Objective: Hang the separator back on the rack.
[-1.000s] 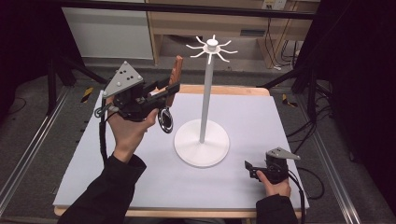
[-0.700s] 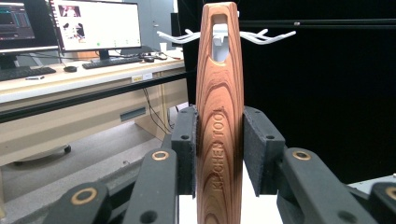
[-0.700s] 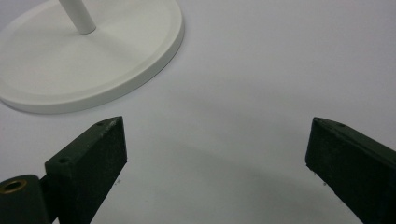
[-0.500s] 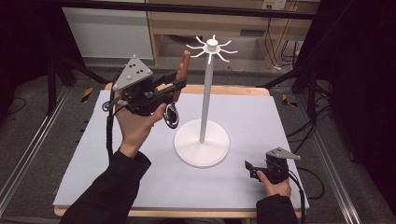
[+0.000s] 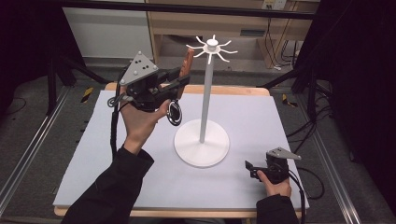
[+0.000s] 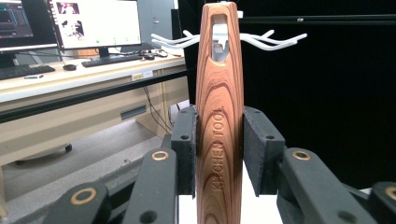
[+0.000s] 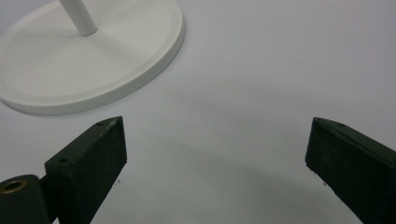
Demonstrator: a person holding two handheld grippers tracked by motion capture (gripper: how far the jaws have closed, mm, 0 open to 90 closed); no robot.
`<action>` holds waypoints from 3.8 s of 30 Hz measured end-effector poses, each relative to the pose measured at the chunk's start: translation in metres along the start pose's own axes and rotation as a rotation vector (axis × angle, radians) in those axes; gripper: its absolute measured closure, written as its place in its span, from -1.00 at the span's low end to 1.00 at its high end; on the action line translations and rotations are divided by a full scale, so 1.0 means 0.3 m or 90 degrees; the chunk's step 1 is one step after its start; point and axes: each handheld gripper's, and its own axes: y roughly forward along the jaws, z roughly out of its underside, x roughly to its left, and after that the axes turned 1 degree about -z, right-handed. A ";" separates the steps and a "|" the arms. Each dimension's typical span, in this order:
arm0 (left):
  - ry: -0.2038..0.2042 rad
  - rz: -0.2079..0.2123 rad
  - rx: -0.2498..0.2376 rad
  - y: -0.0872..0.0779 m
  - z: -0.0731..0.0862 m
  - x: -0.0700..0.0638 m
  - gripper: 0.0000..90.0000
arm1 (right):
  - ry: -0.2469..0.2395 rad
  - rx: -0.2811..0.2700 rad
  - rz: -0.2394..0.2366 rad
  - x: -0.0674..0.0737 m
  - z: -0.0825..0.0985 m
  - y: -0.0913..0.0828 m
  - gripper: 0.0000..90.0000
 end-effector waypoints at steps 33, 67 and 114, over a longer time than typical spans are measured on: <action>0.001 0.005 0.015 0.071 0.019 -0.006 0.49 | 0.002 0.000 -0.003 0.000 0.000 -0.001 -0.87; 0.009 -0.007 0.034 0.029 0.064 0.022 -0.01 | 0.000 0.001 0.001 -0.002 0.000 0.000 -0.87; -0.056 -0.071 0.230 -0.224 0.659 0.208 -0.23 | 0.003 0.019 0.002 -0.001 0.004 0.002 -0.86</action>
